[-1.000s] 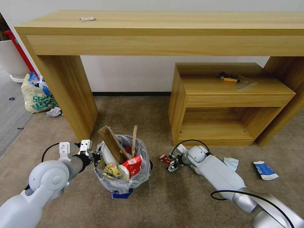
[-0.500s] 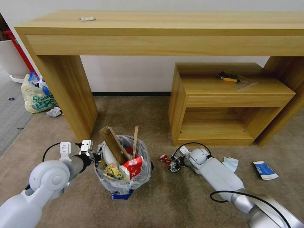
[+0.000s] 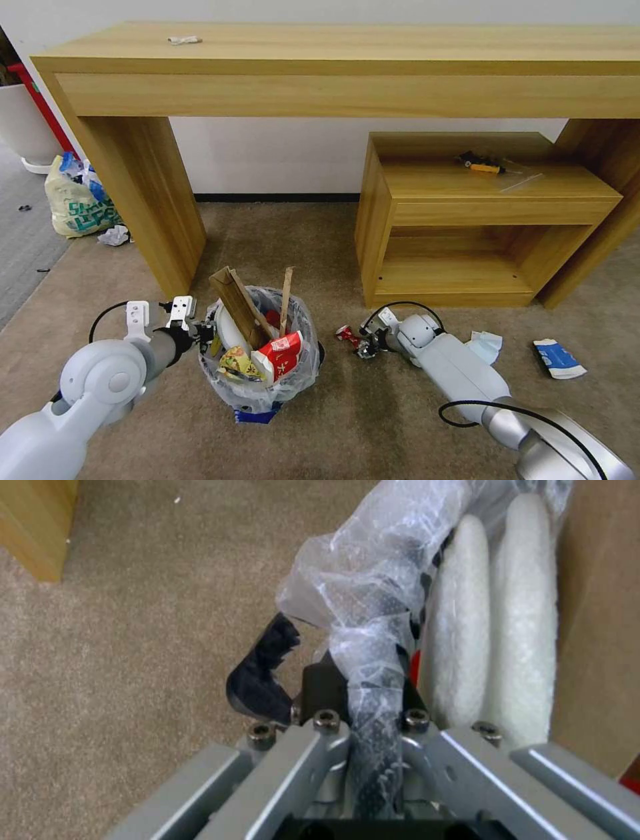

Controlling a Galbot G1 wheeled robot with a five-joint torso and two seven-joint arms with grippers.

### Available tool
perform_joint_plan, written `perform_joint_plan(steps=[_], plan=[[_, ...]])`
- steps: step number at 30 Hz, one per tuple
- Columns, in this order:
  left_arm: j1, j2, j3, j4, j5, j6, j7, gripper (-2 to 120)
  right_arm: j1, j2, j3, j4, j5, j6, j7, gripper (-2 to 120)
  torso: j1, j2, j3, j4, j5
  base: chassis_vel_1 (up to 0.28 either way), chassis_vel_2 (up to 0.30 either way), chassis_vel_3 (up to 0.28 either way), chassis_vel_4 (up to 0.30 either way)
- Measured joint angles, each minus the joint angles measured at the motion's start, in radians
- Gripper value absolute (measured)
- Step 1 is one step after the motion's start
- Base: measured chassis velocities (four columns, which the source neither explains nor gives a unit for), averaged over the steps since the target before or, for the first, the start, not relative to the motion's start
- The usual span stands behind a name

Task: Pick up the trash bin and place the garbage on the floor into it.

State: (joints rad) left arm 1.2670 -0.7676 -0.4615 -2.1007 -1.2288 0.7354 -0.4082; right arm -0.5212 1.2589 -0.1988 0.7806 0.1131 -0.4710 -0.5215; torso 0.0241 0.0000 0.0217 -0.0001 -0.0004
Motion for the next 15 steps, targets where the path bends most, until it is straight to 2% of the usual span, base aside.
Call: perform_joint_plan(steps=[9, 13, 15], plan=[[-0.004, 0.003, -0.001, -0.001, -0.002, 0.000, 0.000, 0, -0.011, -0.008, 0.010, 0.029, 0.001, -0.004, 0.015, 48, 0.000, 0.000, 0.000, 0.0000, 0.0001, 0.000, 0.000, 0.000, 0.000], [-0.001, 0.003, -0.003, -0.003, -0.003, 0.000, 0.000, 0, -0.032, -0.026, 0.046, 0.090, 0.019, 0.013, 0.037, 48, 0.000, 0.000, 0.000, 0.0001, 0.0001, 0.000, 0.000, 0.000, 0.000], [-0.002, 0.002, -0.004, -0.001, -0.003, 0.000, -0.001, 0, -0.061, -0.053, 0.098, 0.171, 0.072, 0.040, 0.062, 48, 0.000, 0.000, 0.000, 0.0001, 0.0002, 0.000, 0.000, 0.000, 0.000]])
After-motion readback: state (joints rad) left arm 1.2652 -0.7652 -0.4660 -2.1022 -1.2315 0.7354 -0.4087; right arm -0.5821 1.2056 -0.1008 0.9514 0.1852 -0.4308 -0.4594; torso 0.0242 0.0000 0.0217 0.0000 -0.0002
